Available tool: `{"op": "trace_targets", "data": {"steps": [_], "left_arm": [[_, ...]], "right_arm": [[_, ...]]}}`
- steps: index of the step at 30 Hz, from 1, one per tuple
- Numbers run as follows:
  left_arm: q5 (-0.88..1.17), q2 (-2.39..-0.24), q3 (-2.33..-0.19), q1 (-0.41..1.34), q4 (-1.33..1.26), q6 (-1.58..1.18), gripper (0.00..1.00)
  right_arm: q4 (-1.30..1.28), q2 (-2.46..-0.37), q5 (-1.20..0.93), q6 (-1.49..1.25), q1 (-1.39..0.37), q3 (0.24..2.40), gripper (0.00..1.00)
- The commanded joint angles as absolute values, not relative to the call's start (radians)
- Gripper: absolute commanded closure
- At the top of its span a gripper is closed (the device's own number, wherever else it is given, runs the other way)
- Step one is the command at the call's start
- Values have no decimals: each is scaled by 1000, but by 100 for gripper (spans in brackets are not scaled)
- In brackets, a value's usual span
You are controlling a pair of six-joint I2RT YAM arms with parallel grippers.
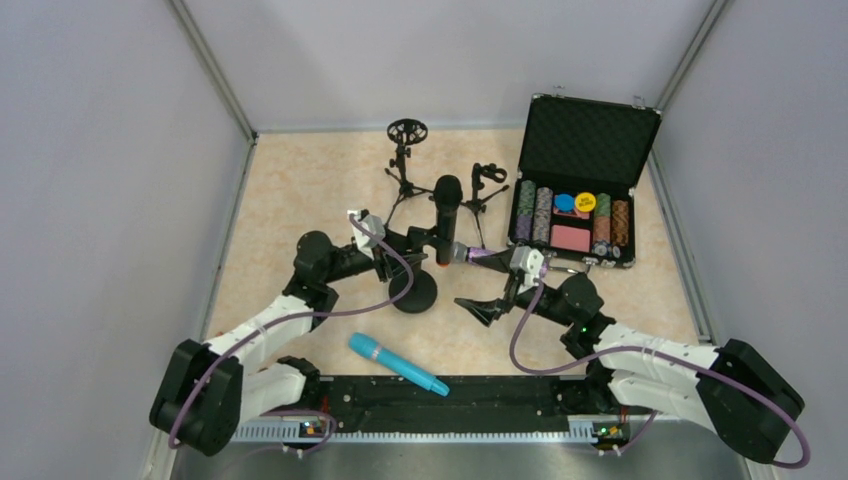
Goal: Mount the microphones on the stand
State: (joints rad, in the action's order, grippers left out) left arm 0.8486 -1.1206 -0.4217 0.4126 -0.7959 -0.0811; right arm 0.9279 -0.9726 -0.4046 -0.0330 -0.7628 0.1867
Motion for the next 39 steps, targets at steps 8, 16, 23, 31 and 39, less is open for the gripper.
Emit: {"op": "trace_targets", "data": {"steps": [8, 16, 23, 31, 39], "left_arm": [[827, -954, -529, 481, -906, -118, 100], [790, -966, -562, 554, -991, -177, 100], [718, -986, -599, 642, -1025, -172, 100], [641, -1023, -617, 706, -1077, -168, 100], [621, -1045, -635, 729, -1115, -177, 100]], "right_arm": [[1090, -1042, -498, -31, -767, 226, 9], [1172, -1115, -495, -28, -795, 256, 10], [1274, -1199, -493, -32, -808, 262, 14], [1344, -1270, -500, -32, -818, 262, 23], [1274, -1284, -482, 26, -819, 257, 35]]}}
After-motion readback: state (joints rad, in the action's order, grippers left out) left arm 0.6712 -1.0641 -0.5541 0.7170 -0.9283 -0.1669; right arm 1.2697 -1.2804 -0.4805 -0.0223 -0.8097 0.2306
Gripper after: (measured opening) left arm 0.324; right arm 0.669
